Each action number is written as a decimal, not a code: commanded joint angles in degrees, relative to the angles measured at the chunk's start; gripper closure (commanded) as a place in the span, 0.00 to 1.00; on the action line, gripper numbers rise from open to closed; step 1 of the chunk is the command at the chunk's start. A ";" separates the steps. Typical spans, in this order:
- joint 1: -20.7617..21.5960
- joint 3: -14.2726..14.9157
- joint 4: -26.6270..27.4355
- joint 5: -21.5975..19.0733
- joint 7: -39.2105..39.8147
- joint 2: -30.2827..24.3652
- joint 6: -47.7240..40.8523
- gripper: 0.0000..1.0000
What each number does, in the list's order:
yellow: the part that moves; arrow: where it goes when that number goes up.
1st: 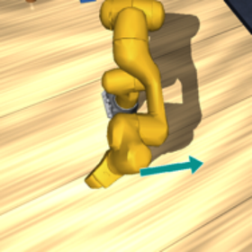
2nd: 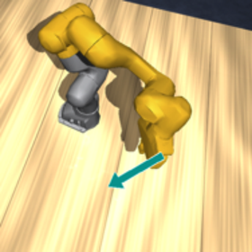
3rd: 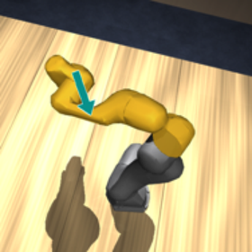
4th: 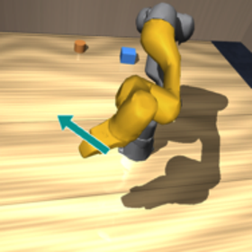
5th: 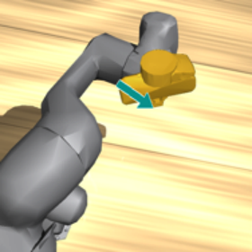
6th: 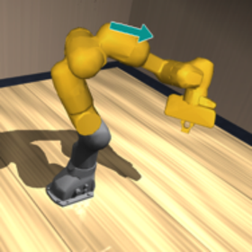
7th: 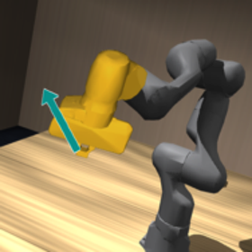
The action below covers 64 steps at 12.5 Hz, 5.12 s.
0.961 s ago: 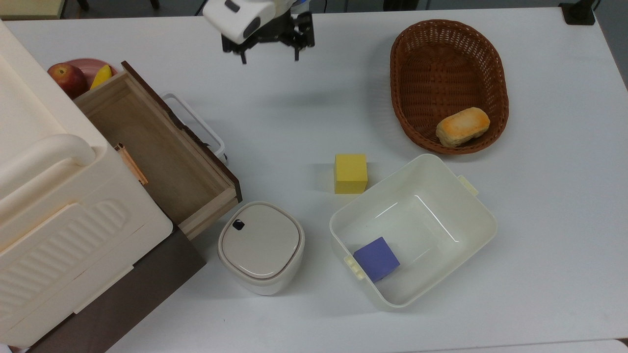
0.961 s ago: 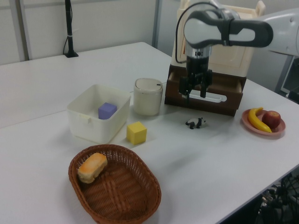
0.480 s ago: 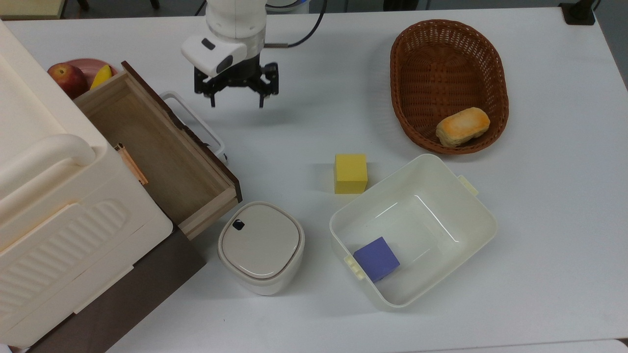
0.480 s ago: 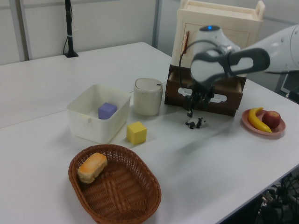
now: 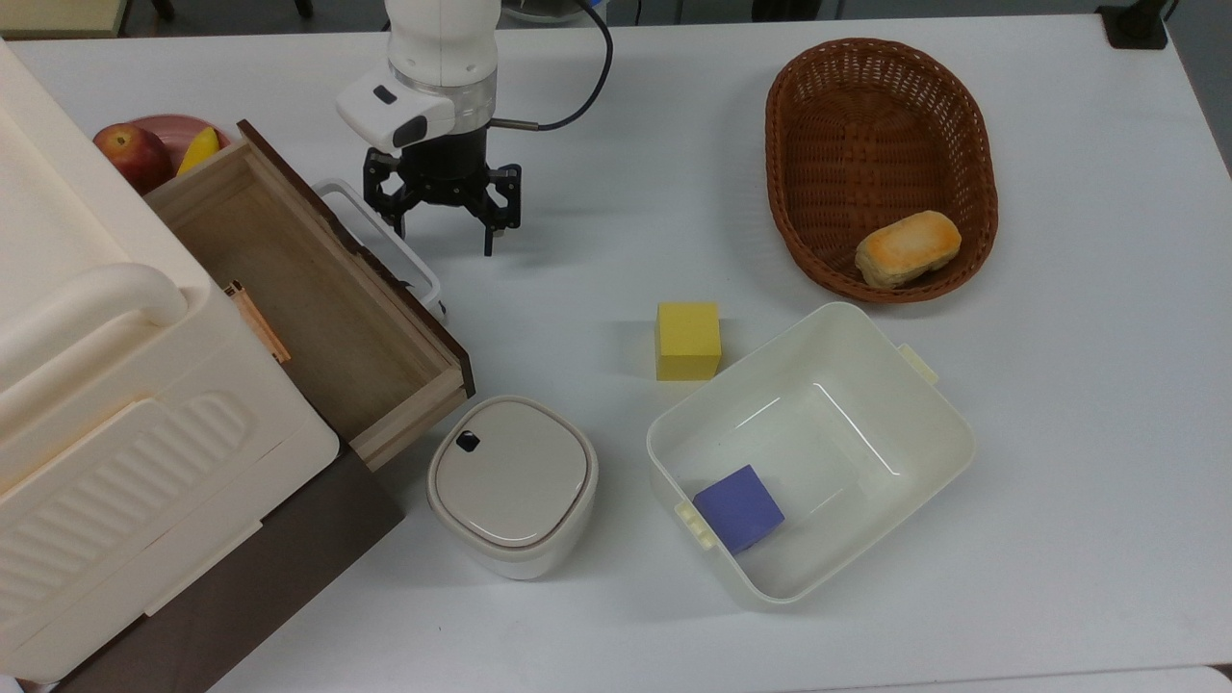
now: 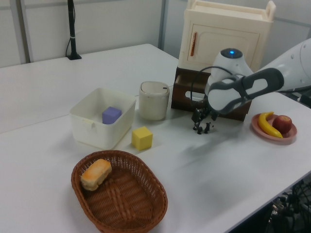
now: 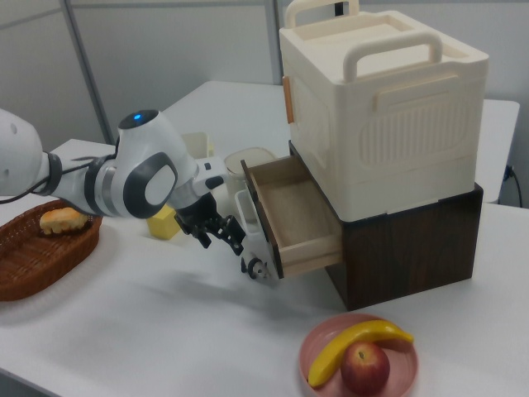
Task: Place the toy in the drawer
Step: 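Move the open gripper over the black-and-white panda toy beside the drawer, then lower the gripper onto the panda toy and close on it, then lift the panda toy up off the table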
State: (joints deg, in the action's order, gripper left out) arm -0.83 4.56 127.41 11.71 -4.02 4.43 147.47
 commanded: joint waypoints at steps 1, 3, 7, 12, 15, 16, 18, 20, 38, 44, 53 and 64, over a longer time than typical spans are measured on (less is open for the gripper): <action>-1.09 0.19 5.47 3.31 -2.40 -2.68 8.25 0.06; -2.94 0.19 5.48 8.82 -1.96 -1.71 10.03 0.06; -4.88 0.19 5.39 14.90 -1.78 0.83 14.25 0.07; -5.67 0.19 5.48 20.45 -1.78 2.86 14.43 0.09; -5.76 0.19 4.95 22.29 -1.87 4.35 16.18 0.10; -5.85 0.19 4.52 22.82 -1.87 4.70 16.36 0.10; -5.76 0.19 2.42 23.00 -2.39 7.50 16.97 0.11; -5.76 0.19 0.22 23.00 -2.48 9.36 17.07 0.12; 2.93 -0.43 1.52 22.83 -1.69 2.08 2.58 0.53; 5.40 -0.43 1.44 22.04 -1.78 1.01 -1.57 0.70; 3.47 0.10 0.03 18.26 -12.85 1.98 -1.74 0.13; 2.85 -0.16 -6.21 18.17 -18.48 9.72 -1.74 0.82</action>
State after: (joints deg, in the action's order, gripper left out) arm 1.64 4.56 122.03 30.71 -21.85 14.85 146.80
